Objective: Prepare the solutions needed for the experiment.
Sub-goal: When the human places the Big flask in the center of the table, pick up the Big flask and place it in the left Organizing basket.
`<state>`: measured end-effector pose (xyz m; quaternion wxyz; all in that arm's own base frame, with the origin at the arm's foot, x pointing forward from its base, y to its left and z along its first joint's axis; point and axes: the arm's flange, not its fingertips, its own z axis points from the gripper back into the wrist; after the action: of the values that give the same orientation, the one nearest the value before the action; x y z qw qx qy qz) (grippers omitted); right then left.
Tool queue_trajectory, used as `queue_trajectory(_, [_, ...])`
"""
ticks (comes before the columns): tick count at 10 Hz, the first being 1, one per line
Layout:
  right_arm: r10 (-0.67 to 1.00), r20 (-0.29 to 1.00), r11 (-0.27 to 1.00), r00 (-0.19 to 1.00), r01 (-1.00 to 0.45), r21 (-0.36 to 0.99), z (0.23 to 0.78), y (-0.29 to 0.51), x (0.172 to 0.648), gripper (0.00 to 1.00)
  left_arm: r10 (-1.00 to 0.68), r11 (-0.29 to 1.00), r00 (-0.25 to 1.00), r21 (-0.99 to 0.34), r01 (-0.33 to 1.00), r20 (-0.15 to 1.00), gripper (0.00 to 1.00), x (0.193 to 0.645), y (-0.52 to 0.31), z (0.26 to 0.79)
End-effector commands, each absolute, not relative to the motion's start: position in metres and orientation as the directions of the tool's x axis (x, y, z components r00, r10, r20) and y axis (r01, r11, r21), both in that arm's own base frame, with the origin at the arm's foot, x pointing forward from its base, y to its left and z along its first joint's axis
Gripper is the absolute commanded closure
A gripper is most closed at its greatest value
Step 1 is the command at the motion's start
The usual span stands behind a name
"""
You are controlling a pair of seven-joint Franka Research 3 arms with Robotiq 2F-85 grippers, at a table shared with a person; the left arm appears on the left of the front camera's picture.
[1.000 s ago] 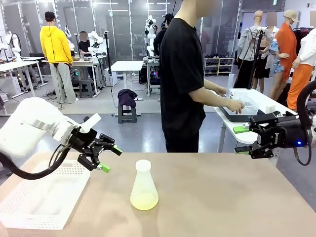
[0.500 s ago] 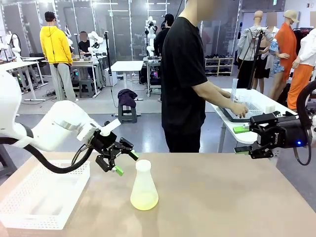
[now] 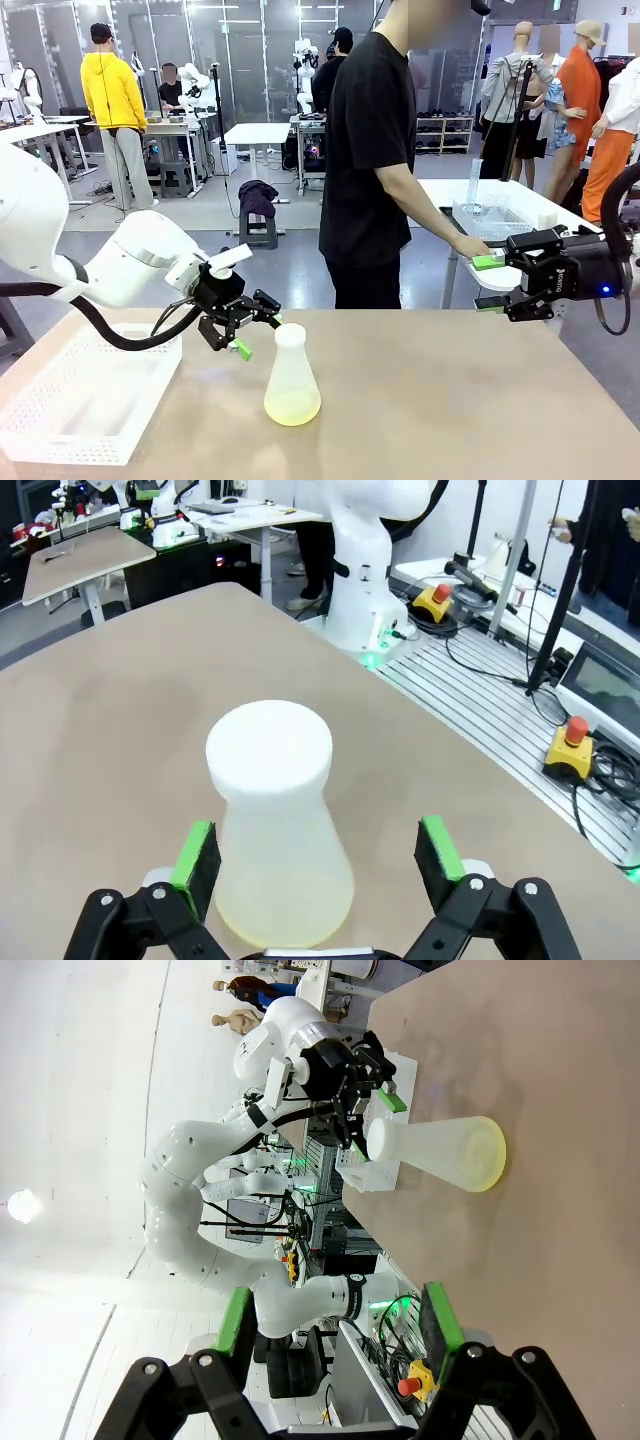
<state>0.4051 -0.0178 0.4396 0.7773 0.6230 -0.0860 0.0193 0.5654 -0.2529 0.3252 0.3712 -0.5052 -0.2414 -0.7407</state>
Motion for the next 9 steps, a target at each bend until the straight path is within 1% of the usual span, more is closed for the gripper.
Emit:
queue_trajectory(1, [-0.075,0.161,0.214,0.984,-0.142,0.967,0.441,-0.018,0.404,0.18,-0.279,-0.607,-0.198,-0.013,0.794,0.940,0.00,0.576,-0.267,0.321])
queue_trajectory(5, [-0.075,0.161,0.214,0.984,-0.142,0.967,0.441,-0.018,0.404,0.18,-0.210,-0.612,-0.204,0.034,0.790,0.956,0.00,0.573,-0.288,0.308])
queue_trajectory(9, [-0.075,0.161,0.214,0.984,-0.142,0.967,0.441,-0.018,0.404,0.18,-0.165,-0.624,-0.155,0.019,0.781,0.974,0.00,0.568,-0.299,0.293])
